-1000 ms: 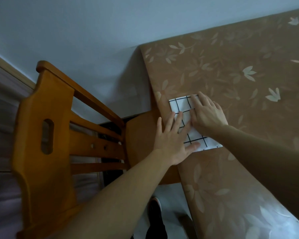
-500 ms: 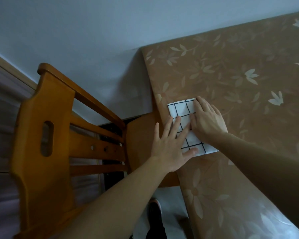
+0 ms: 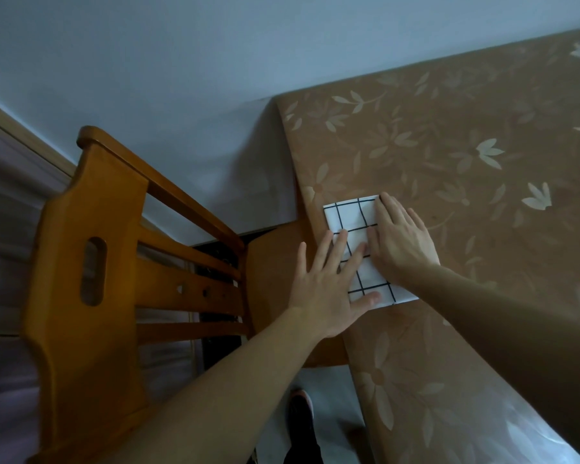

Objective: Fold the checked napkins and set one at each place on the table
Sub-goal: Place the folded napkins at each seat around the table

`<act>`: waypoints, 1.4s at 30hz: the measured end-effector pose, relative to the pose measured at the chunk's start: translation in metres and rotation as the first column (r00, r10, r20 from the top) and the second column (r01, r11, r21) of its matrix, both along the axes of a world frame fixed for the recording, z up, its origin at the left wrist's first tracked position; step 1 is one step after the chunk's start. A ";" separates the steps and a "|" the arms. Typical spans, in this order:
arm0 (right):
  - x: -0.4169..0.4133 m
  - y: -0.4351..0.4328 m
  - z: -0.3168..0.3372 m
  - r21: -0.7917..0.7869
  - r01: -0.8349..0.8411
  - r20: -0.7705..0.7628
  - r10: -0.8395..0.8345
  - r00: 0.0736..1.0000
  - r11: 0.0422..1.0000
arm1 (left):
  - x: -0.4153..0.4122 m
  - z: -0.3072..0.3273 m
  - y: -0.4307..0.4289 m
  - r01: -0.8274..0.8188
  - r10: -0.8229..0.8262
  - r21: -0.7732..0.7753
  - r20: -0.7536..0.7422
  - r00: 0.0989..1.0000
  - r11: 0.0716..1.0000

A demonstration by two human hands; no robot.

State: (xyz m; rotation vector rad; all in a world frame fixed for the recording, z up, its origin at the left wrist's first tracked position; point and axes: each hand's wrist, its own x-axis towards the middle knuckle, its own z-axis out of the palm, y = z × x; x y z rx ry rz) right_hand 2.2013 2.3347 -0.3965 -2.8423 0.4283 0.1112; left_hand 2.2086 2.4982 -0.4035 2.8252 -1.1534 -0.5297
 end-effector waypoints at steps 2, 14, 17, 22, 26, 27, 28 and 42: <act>0.000 0.001 0.002 0.007 0.000 -0.008 0.000 1.000 1.000 | 0.001 0.000 0.000 0.008 -0.008 0.008 -0.001 1.000 1.000; -0.084 -0.016 0.066 0.017 0.063 -0.088 -0.062 0.994 0.998 | 0.005 0.055 -0.007 -0.079 0.079 0.020 0.004 0.997 0.997; -0.114 -0.029 0.091 -0.005 0.080 -0.088 -0.080 0.993 0.997 | -0.010 0.081 -0.015 -0.094 0.094 0.034 -0.014 0.995 0.995; -0.181 -0.049 0.122 0.001 0.151 -0.041 -0.151 0.988 0.988 | -0.061 0.120 -0.021 -0.137 0.137 0.033 -0.003 0.991 0.990; -0.238 -0.061 0.143 -0.005 0.161 -0.085 -0.161 0.983 0.987 | -0.108 0.149 -0.018 -0.146 0.146 -0.012 0.017 0.989 0.989; -0.251 -0.063 0.148 -0.002 0.176 -0.089 -0.175 0.980 0.984 | -0.118 0.154 -0.019 -0.140 0.140 -0.016 0.023 0.990 0.990; -0.265 -0.064 0.153 0.000 0.193 -0.083 -0.193 0.978 0.981 | -0.128 0.158 -0.019 -0.132 0.133 -0.019 0.030 0.991 0.991; -0.465 -0.045 0.181 -0.075 0.456 -0.136 -0.462 0.876 0.887 | -0.249 0.176 -0.012 0.036 -0.036 -0.077 0.010 0.999 0.996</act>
